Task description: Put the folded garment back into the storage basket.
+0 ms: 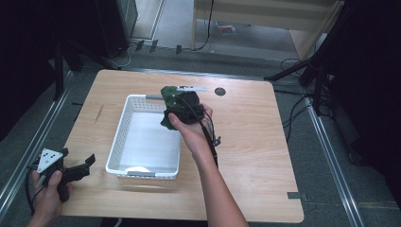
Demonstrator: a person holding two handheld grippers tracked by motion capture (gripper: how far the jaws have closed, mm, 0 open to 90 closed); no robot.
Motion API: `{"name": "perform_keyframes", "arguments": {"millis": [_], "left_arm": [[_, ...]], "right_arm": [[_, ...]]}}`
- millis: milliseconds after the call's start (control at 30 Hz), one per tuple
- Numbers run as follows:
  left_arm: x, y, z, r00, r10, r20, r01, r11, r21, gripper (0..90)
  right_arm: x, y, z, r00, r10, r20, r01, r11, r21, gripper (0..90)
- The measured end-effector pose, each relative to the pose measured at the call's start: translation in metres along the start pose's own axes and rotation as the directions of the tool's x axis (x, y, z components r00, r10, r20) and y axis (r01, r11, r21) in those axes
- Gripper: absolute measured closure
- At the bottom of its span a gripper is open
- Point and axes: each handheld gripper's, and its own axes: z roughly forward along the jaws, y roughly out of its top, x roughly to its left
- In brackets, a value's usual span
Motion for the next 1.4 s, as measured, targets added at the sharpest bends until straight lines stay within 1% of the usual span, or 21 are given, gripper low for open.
{"name": "perform_keyframes", "arguments": {"millis": [200,333,367,433,567,733,867,967,1100,1167,1267,1400], "left_arm": [[0.0,0.0,0.0,1.0,0.0,0.0,0.0,1.0,0.0,0.3],[0.0,0.0,0.0,1.0,0.0,0.0,0.0,1.0,0.0,0.3],[0.0,0.0,0.0,1.0,0.001,0.001,-0.001,1.0,0.0,0.3],[0.0,0.0,0.0,1.0,0.0,0.001,0.0,1.0,0.0,0.3],[0.0,0.0,0.0,1.0,0.001,0.001,-0.001,1.0,0.001,0.3],[0.0,0.0,0.0,1.0,0.001,0.001,-0.001,1.0,0.002,0.3],[0.0,0.0,0.0,1.0,0.001,0.002,-0.001,1.0,0.001,0.3],[0.0,0.0,0.0,1.0,0.0,0.002,0.0,1.0,0.002,0.3],[0.0,0.0,0.0,1.0,0.0,0.002,0.0,1.0,0.001,0.3],[0.0,0.0,0.0,1.0,0.0,0.002,0.0,1.0,0.002,0.3],[0.0,0.0,0.0,1.0,0.0,0.002,0.0,1.0,0.001,0.3],[0.0,0.0,0.0,1.0,0.0,0.003,0.0,1.0,0.001,0.3]], "right_arm": [[0.011,-0.001,0.007,0.9998,-0.014,-0.012,0.014,0.9999,0.01,35.8],[0.016,-0.002,0.011,0.9997,-0.017,-0.016,0.017,0.9998,0.013,35.7],[0.02,-0.004,0.014,0.9996,-0.019,-0.02,0.019,0.9996,0.019,35.7],[0.023,-0.004,0.016,0.9995,-0.019,-0.024,0.02,0.9996,0.02,35.7],[0.03,-0.007,0.022,0.9995,-0.024,-0.021,0.024,0.9994,0.024,35.5],[0.039,-0.01,0.029,0.9989,-0.037,-0.028,0.038,0.9988,0.032,35.3],[0.044,-0.013,0.036,0.9991,-0.035,-0.024,0.036,0.9988,0.034,35.1],[0.047,-0.016,0.04,0.9997,-0.012,-0.022,0.013,0.9995,0.031,35.1],[0.052,-0.022,0.047,0.9998,-0.011,-0.018,0.012,0.9991,0.041,35.0],[0.055,-0.025,0.051,0.9998,-0.006,-0.019,0.006,0.9991,0.041,34.8],[0.058,-0.029,0.057,0.9999,0.01,-0.007,-0.01,0.999,0.043,34.3],[0.063,-0.036,0.065,0.9998,0.016,-0.007,-0.016,0.9986,0.05,34.1]]}}
